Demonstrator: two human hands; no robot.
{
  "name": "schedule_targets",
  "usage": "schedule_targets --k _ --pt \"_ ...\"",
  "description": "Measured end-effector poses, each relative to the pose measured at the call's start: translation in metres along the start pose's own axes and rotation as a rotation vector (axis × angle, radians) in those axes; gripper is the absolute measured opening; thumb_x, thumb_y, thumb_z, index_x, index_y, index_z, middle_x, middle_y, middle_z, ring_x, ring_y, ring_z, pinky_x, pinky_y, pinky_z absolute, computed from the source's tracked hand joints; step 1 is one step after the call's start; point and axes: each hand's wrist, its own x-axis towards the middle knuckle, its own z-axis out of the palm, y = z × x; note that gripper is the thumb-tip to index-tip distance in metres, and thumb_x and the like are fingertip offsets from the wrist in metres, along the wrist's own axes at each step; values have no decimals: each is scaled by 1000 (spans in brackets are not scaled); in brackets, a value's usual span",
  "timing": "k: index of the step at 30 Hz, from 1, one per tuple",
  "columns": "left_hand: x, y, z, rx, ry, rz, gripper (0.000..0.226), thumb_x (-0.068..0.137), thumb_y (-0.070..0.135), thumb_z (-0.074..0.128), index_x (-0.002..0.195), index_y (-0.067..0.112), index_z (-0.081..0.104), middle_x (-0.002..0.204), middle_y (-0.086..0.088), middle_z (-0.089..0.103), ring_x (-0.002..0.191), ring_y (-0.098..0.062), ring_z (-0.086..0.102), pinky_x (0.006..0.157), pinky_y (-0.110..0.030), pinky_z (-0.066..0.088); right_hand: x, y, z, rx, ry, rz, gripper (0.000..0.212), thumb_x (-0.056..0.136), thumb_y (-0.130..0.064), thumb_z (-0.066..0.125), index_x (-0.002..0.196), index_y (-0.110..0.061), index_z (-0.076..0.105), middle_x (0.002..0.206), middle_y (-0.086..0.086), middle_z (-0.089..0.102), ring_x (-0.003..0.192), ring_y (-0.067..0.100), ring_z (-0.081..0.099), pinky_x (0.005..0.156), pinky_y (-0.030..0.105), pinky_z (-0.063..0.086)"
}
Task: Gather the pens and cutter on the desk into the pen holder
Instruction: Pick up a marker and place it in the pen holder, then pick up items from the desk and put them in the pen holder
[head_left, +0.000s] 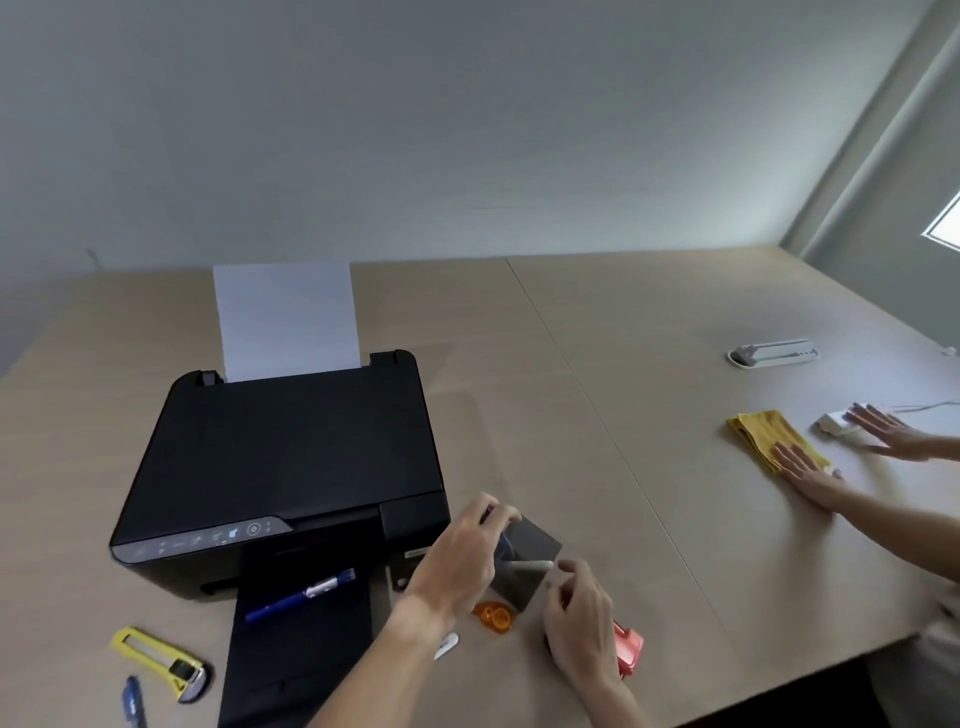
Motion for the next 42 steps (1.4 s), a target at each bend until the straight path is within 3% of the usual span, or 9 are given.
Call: schedule_targets --k 8,15,18,21,27,30,37,40,42 --pt "-11 -5 20 -27 -96 -116 25 102 5 42 116 22 54 117 3 58 94 -18 66 78 -32 58 -9 17 4 -77 -55 -43 16 82 1 55 82 -14 59 81 -3 58 73 16 59 71 29 50" --pt "-55 -17 14 -104 -152 -131 15 104 28 42 108 28 56 111 16 55 86 -2 61 67 -6 42 -24 23 24 -310 -150 -248 11 78 -10 63 77 -21 62 80 -6 65 78 16 61 81 32 45" --pt "-79 -29 17 -46 -194 -205 15 101 33 41 100 31 56 95 17 56 79 0 56 65 -9 40 -31 26 42 -359 -268 -315 14 83 -16 55 94 -21 63 97 -4 65 95 17 59 86 30 42" --pt "-102 -40 21 252 -272 -271 11 95 29 55 93 25 65 90 6 66 84 -17 61 77 -29 46 -31 24 56 -399 -409 -291 47 81 -13 47 127 -26 49 125 -4 53 114 18 49 96 30 40" --pt "-126 -49 37 661 -526 -287 36 89 6 44 120 10 63 111 -13 64 115 -36 45 105 -48 29 -25 19 74 -501 -553 -289 70 83 -15 43 145 -37 18 151 -4 23 130 24 31 112 39 27" --pt "-128 -52 42 699 -601 -293 36 91 6 45 122 6 61 112 -15 65 119 -37 43 111 -49 25 -25 21 79 -540 -517 -300 70 84 -12 45 145 -35 19 145 -3 32 127 22 35 110 36 29" --pt "-129 -48 53 672 -619 -291 41 93 -4 49 131 9 57 109 -17 67 119 -37 46 108 -49 29 -38 38 80 -573 -410 -261 19 97 -28 45 114 -20 45 118 0 56 111 21 51 92 33 42" --pt "-128 -50 56 633 -561 -265 62 94 -7 49 141 33 45 99 -11 70 109 -32 52 97 -44 35 -51 41 77 -482 -386 -190 40 95 -44 37 128 -21 39 120 0 53 113 22 50 96 34 42" --pt "-124 -51 59 631 -548 -296 55 93 -5 52 138 25 46 104 -10 71 110 -31 55 94 -42 37 -58 38 69 -356 -344 -156 44 91 -45 43 129 -22 42 116 3 53 109 25 53 92 37 46"
